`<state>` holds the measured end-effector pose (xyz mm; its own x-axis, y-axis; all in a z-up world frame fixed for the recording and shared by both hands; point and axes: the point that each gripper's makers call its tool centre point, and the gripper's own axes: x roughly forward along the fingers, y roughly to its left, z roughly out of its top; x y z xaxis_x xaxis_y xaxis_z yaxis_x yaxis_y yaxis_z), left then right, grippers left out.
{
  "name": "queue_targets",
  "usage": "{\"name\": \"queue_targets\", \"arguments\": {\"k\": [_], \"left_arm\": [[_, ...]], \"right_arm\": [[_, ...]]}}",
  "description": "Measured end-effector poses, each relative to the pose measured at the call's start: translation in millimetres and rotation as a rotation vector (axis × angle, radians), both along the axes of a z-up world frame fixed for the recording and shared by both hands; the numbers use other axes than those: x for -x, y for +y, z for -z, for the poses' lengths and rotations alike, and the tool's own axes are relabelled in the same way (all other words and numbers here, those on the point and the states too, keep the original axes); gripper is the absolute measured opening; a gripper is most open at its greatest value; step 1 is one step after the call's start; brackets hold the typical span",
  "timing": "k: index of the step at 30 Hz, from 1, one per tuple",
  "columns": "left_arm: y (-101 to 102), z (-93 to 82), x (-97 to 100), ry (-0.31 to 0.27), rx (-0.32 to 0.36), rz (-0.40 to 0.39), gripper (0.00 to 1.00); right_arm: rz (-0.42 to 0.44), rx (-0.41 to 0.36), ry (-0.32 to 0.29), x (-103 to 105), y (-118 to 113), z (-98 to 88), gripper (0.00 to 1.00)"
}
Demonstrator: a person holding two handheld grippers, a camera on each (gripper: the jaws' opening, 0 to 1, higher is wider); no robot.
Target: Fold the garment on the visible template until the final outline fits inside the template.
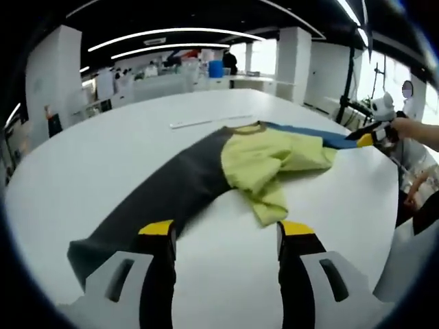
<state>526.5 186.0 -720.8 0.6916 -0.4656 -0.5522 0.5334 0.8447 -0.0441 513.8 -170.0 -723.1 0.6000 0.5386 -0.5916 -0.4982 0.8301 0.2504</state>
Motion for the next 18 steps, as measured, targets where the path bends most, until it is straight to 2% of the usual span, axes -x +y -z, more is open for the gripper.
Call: {"name": "queue_targets", "arguments": {"k": [3, 5, 12, 18], "left_arm": [[-14.5, 3.6, 1.0, -0.012, 0.003, 0.038, 0.51], [-20.7, 8.3, 0.2, -0.015, -0.004, 0.064, 0.49], [-42.9, 14.8, 3.3, -0.022, -0.013, 0.125, 0.4], [-57.7, 25.2, 5.3, 0.016, 0.005, 0.131, 0.32]], "right_arm": [[-0.04, 0.019, -0.009, -2.4, 3.1, 7.6, 0.52], [-0.069, 0.066, -0.015, -4.3, 3.2, 15.1, 0.47], [-0.122, 0.129, -0.042, -10.7, 12.4, 25.7, 0.39], [-0.14, 0.132, -0.071, -17.6, 19.5, 26.3, 0.3]]}}
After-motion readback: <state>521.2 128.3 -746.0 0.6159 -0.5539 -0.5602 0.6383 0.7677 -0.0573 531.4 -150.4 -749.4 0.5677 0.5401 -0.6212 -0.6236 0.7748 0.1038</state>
